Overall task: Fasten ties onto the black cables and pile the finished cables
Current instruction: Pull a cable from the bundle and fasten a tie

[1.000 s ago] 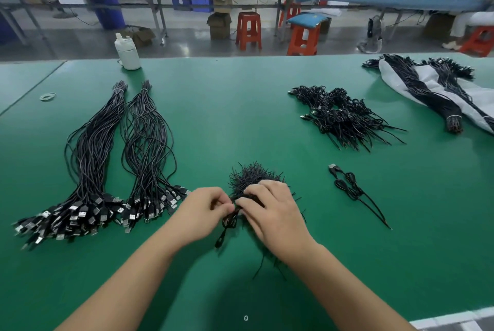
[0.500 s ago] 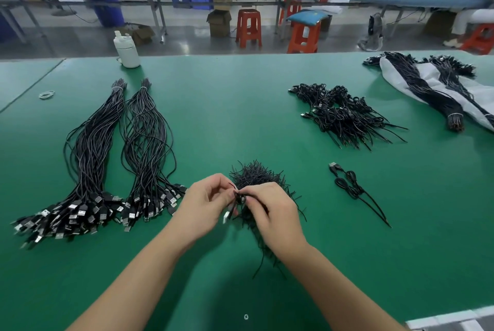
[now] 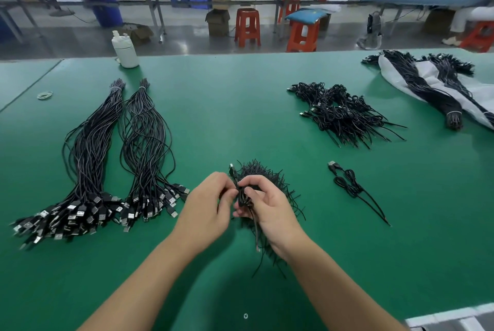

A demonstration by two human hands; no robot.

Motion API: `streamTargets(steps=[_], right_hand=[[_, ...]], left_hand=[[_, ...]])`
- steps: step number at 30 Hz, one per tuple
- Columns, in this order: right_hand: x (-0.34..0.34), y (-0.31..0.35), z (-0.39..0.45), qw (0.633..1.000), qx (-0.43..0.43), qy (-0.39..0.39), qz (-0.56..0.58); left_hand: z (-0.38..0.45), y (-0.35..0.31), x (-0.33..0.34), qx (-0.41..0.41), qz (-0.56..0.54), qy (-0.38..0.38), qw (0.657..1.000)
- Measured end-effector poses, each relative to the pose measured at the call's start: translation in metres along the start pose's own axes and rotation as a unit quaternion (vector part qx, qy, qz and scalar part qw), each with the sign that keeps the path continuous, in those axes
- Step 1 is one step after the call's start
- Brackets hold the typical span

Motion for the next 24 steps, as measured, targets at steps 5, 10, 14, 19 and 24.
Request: streamTargets(steps=[5,10,14,19,24], right_hand=[[0.002,0.003,-0.003,0.993,-0.04,0.019,-0.109],[0.001,0.006,-0.001,0.995,-0.063,0.011,-0.074],[0.0,0.002,0.002,0.998,-0.04,-0.01,-0.046],[-0.007,-0.003,0.002,0.998,0.005,-0.049,-0.048],[-0.006,-0.006,0.002,0.998,0.057,0.002,-0.034]], left_hand=[[0.001,0.007,-0.002,-0.089,-0.034,-0.003,0.995],[-0.001,0.001,-0.003,-0.111,-0.052,-0.033,0.992],[-0.003,-0.001,-0.003,-0.118,-0.076,-0.037,0.989],[-0.003,-0.008,-0.004,-0.078,-0.05,-0.021,0.995],[-0.004,-0.009,-0.006,-0.009,0.006,0.0,1.0]])
Point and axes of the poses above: each hand's wrist, its own z-axis towards the middle knuckle, its own x-axis out of the palm, y = z × x, the point moved 4 cm from there along z, towards the middle knuckle, and after that the axes turned 2 degrees about -y, right-handed, at the moved point
